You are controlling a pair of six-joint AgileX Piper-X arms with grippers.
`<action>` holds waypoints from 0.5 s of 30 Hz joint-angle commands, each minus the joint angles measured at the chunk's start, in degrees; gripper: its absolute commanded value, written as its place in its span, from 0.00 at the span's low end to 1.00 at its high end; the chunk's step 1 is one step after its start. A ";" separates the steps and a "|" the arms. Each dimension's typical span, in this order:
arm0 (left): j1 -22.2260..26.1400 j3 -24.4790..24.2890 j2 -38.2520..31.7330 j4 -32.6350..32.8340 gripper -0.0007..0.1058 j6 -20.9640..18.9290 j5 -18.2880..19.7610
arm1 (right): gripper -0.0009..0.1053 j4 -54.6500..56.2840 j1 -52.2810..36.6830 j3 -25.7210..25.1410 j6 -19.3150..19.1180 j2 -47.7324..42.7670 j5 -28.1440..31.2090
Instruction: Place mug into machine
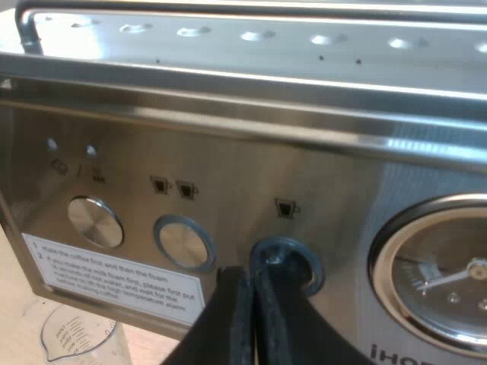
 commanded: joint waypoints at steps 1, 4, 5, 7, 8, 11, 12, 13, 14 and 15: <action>-0.25 -0.36 -0.16 -0.89 0.62 -0.35 -0.62 | 0.01 -1.13 -0.91 -0.93 -0.72 -0.82 4.24; -0.25 -0.36 -0.16 -0.89 0.62 -0.35 -0.62 | 0.01 -1.13 -0.91 -0.93 -0.72 -0.92 3.83; -0.25 -0.36 -0.16 -0.89 0.62 -0.35 -0.62 | 0.01 -1.13 -0.79 -0.93 -0.72 -1.05 3.83; -0.25 -0.36 -0.16 -0.89 0.62 -0.35 -0.62 | 0.01 -0.74 -0.38 -0.93 -0.72 -1.33 3.83; -0.25 -0.36 -0.16 -0.89 0.62 -0.35 -0.62 | 0.01 -0.02 -0.13 -0.93 -0.72 -1.68 3.83; -0.25 -0.36 -0.16 -0.89 0.62 -0.35 -0.62 | 0.01 2.91 0.52 -0.93 -0.72 -3.00 3.83; -0.25 -0.36 -0.16 -0.76 0.62 -0.35 -0.62 | 0.01 3.93 0.71 -0.93 -0.51 -3.52 3.83; -0.25 -0.36 -0.16 -0.77 0.62 -0.35 -0.62 | 0.01 4.45 0.98 -0.93 -0.49 -4.03 3.83; -0.25 -0.36 -0.16 -0.74 0.62 -0.35 -0.62 | 0.01 5.37 1.14 -0.93 -0.50 -4.62 3.83; -0.25 -0.36 -0.16 -0.41 0.62 -0.35 -0.62 | 0.01 6.35 1.35 -0.93 -0.50 -5.35 3.83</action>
